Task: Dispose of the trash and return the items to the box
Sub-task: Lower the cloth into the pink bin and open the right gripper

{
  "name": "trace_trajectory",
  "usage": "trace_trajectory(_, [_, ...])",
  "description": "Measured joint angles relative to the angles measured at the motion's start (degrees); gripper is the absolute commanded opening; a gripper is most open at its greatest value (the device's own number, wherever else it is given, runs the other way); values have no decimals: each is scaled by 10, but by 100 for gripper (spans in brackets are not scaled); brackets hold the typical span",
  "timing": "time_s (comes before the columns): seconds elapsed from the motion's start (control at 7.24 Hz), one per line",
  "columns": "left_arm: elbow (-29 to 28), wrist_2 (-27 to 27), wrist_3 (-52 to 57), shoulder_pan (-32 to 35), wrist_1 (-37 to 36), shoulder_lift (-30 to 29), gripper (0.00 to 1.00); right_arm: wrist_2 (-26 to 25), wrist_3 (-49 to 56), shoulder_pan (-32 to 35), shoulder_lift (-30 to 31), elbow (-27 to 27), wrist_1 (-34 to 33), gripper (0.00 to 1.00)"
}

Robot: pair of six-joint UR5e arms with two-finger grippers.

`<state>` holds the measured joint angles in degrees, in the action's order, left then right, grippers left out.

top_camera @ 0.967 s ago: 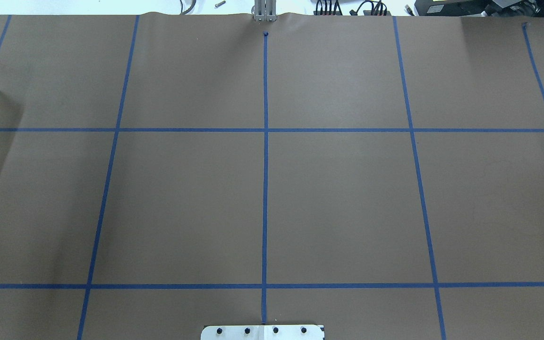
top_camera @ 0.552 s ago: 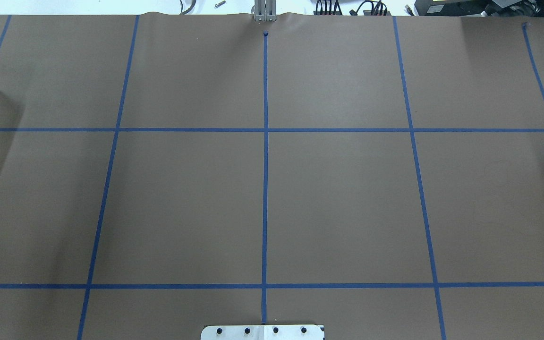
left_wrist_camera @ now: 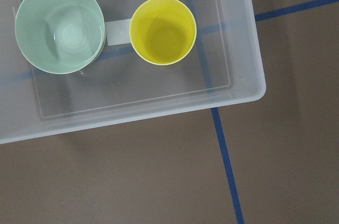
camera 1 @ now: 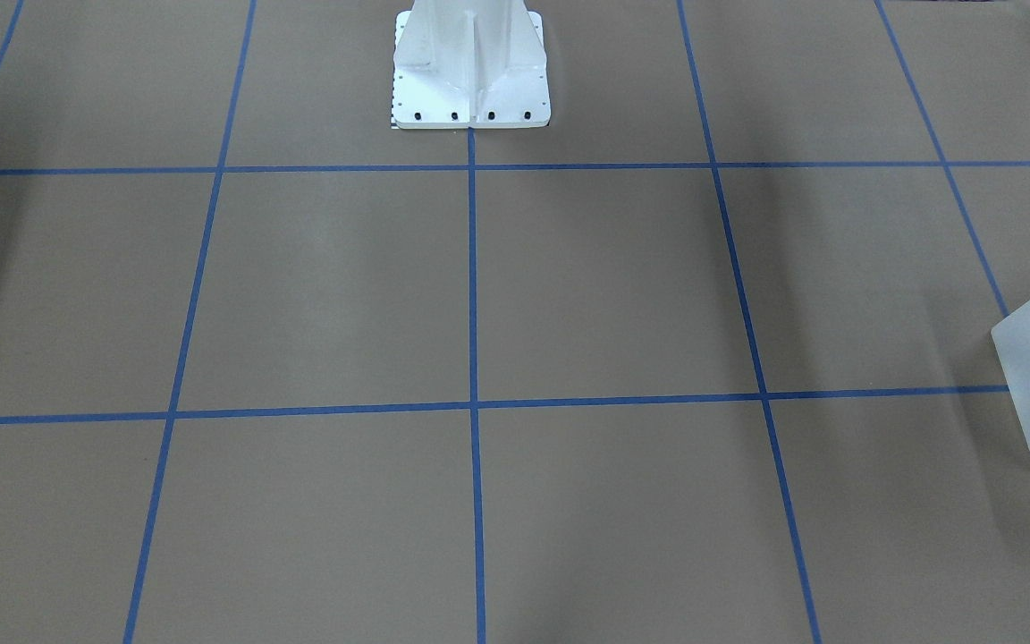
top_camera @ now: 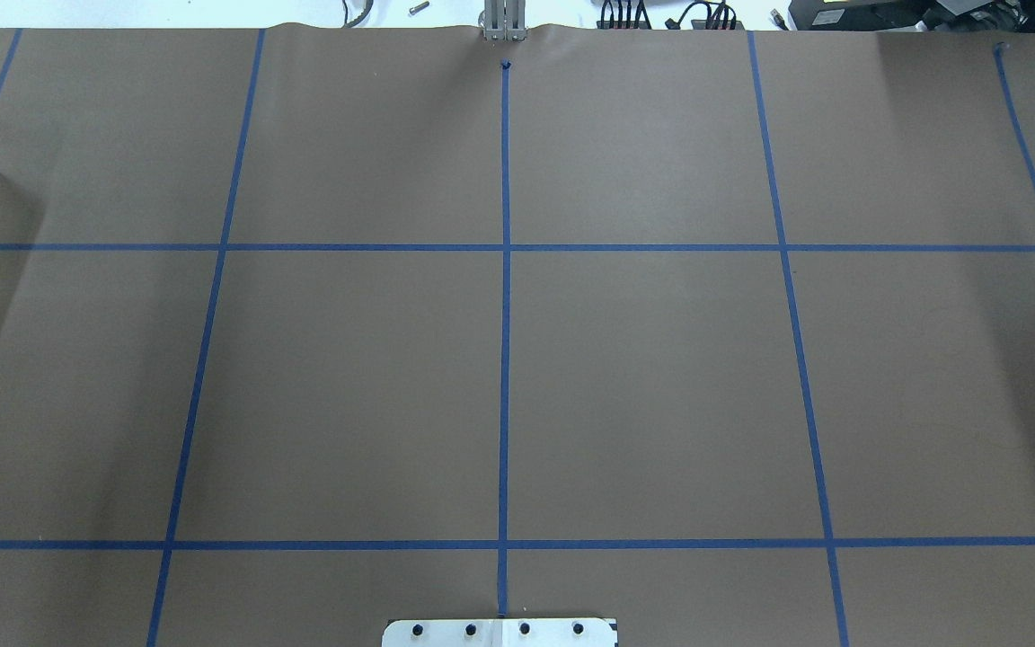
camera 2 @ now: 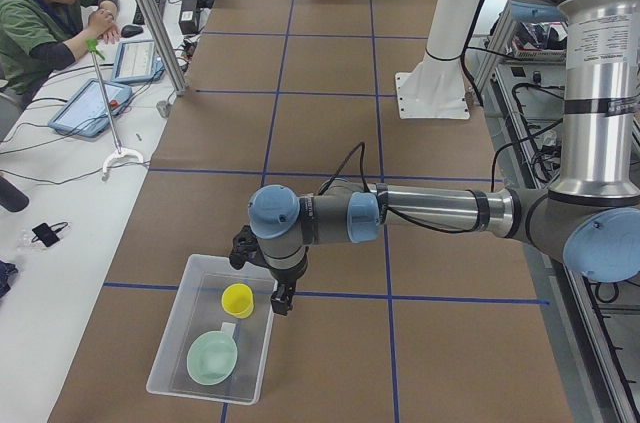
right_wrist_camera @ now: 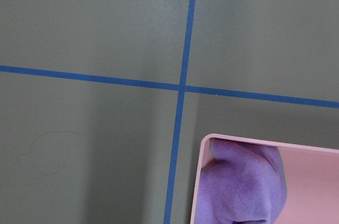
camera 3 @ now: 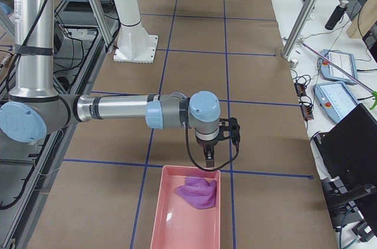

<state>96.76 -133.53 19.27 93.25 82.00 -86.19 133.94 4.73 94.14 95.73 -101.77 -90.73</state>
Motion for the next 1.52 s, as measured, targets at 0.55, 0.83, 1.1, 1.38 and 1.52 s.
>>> trace_trajectory(0.55, [0,0,1,0,0,2,99,-94,2,-3,19,-7,-7,100])
trace_trajectory(0.83, [-1,0,0,0,0,2,99,-87,6,-4,24,6,-5,100])
trace_trajectory(1.1, [-1,0,0,0,0,2,99,-87,8,-4,28,2,-4,100])
trace_trajectory(1.38, [-2,0,0,0,0,2,99,-84,8,-4,28,-4,-4,100])
trace_trajectory(1.52, [-3,0,0,0,0,2,99,-84,8,-4,29,-5,-3,100])
